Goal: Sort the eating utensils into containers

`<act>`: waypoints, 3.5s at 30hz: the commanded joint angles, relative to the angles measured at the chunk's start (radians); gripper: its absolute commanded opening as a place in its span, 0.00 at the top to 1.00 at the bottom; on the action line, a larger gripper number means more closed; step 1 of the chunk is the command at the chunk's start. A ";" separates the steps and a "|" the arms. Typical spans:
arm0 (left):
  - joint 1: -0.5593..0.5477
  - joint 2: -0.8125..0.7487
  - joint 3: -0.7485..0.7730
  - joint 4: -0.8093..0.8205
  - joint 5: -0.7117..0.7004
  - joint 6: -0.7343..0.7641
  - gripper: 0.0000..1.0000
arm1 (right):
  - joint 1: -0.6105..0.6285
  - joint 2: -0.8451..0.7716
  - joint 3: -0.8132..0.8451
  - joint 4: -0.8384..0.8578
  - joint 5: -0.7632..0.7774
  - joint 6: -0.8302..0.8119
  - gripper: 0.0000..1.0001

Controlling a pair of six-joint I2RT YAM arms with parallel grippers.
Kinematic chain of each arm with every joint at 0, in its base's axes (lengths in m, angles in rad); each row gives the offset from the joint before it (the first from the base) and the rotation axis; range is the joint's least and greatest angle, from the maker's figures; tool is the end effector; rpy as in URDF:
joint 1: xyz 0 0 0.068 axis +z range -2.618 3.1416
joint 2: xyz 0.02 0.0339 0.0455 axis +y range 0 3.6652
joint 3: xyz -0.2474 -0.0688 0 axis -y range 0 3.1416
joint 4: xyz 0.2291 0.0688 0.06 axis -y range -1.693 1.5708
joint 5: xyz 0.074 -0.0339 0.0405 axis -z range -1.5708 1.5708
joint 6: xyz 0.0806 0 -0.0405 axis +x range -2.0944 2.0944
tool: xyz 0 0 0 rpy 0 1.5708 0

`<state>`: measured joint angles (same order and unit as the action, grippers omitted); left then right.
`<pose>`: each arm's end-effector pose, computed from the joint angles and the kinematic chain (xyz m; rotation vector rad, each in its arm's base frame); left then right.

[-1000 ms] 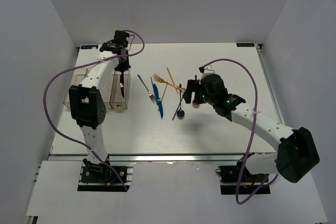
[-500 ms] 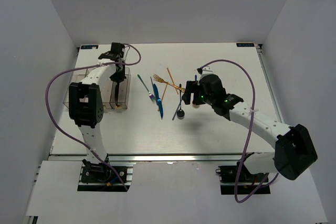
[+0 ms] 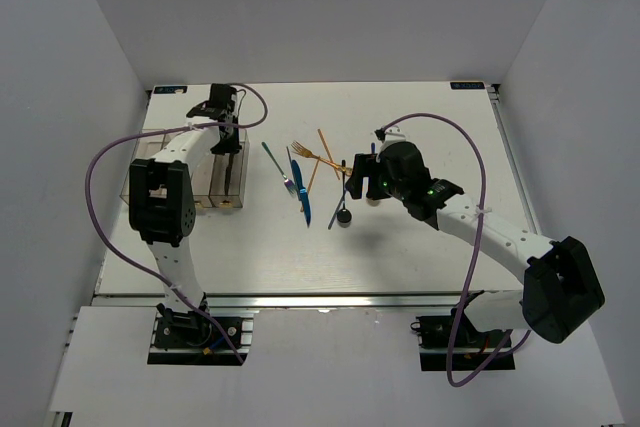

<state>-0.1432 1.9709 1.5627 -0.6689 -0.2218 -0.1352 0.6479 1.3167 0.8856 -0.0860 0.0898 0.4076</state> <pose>0.4210 -0.0428 0.1711 -0.0630 2.6169 0.1971 0.2636 0.1905 0.2355 -0.2002 2.1231 0.5417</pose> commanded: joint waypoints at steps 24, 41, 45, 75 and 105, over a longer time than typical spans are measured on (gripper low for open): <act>-0.002 -0.698 -0.425 0.090 -0.102 -0.303 0.02 | 0.159 0.292 0.283 -0.118 0.230 0.007 0.16; -0.004 -0.932 -0.744 0.155 -0.034 -0.253 0.02 | 0.249 0.774 0.764 -0.187 0.332 -0.137 0.51; -0.004 -0.923 -0.737 0.152 -0.024 -0.244 0.02 | 0.243 0.865 0.887 -0.242 0.352 -0.165 0.52; -0.004 -0.894 -0.737 0.147 0.009 -0.231 0.02 | 0.216 0.987 0.955 -0.254 0.232 -0.173 0.64; -0.004 -0.896 -0.736 0.144 0.007 -0.230 0.02 | 0.180 1.161 1.185 -0.638 0.146 -0.105 0.63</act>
<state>-0.1444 1.0794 0.8104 -0.5373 -0.2222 -0.3740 0.8433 2.4203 2.0575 -0.6029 0.2604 0.2932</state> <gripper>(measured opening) 0.981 0.369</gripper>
